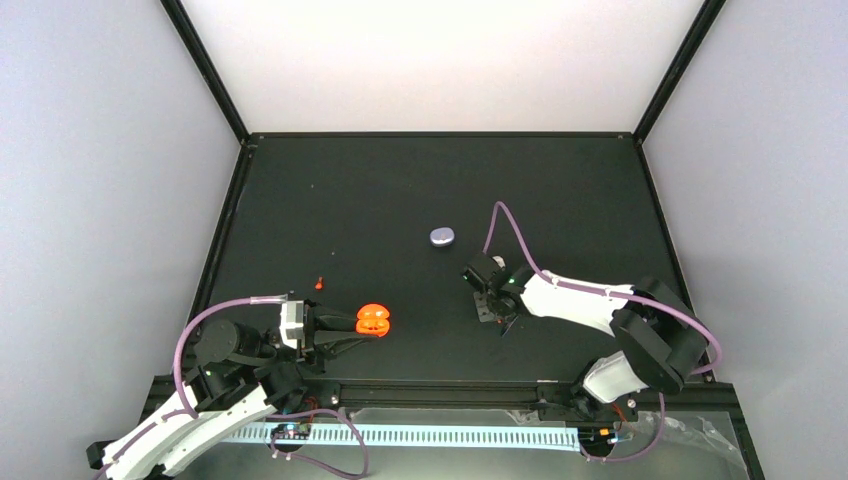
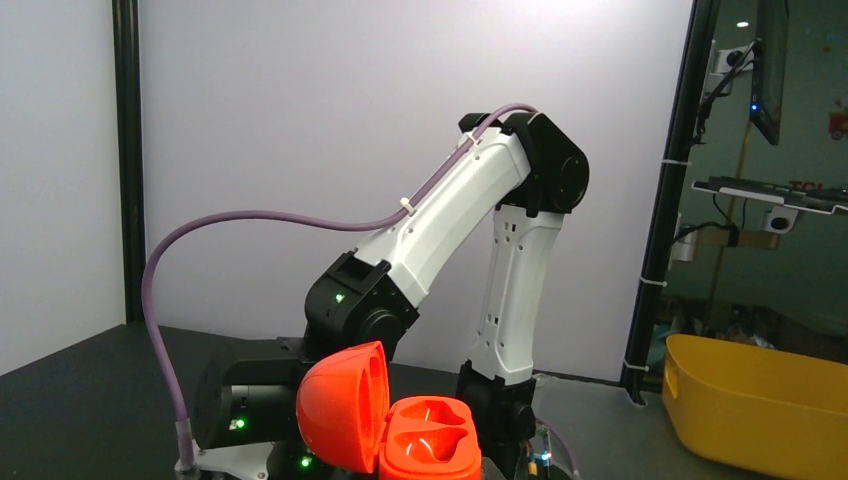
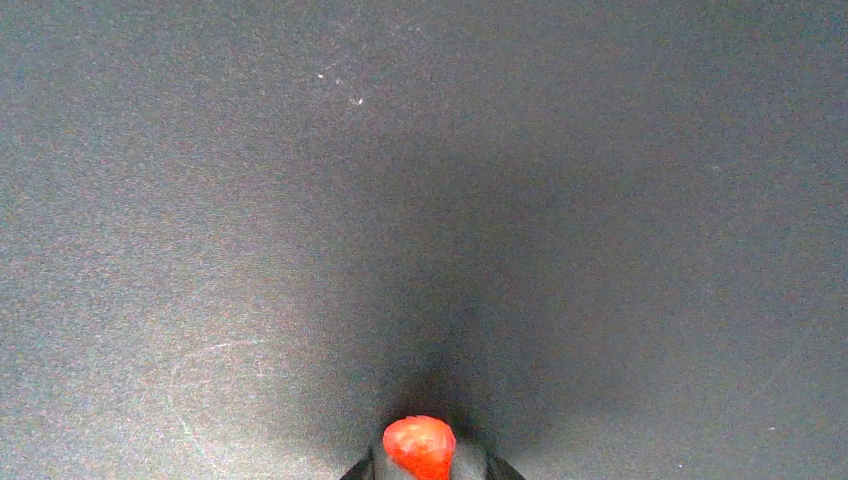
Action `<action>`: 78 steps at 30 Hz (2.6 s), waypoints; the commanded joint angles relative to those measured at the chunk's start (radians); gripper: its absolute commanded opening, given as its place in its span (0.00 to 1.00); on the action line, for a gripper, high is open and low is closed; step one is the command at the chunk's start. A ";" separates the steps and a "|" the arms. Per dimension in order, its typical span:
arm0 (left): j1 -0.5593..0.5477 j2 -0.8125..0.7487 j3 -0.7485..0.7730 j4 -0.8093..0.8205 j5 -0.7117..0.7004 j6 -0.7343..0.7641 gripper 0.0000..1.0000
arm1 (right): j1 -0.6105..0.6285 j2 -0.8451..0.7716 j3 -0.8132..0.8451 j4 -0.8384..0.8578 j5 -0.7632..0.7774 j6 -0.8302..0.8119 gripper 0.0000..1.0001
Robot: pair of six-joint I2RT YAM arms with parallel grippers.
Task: Insert the wireless bluetooth earbuds into the charging case
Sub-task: Pick up the earbud from the center of the board.
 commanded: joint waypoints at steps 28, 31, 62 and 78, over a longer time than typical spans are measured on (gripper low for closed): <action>-0.007 0.019 0.002 0.000 -0.016 0.008 0.02 | 0.001 0.036 0.010 0.027 -0.022 -0.036 0.16; -0.007 0.021 0.002 0.000 -0.016 0.008 0.01 | 0.001 0.023 0.001 0.029 -0.023 -0.029 0.12; -0.007 0.193 0.111 0.205 -0.083 0.137 0.02 | 0.004 -0.547 0.409 0.112 -0.235 -0.191 0.02; -0.007 0.594 0.254 0.617 0.031 0.115 0.02 | 0.061 -0.554 0.653 0.303 -0.714 -0.222 0.04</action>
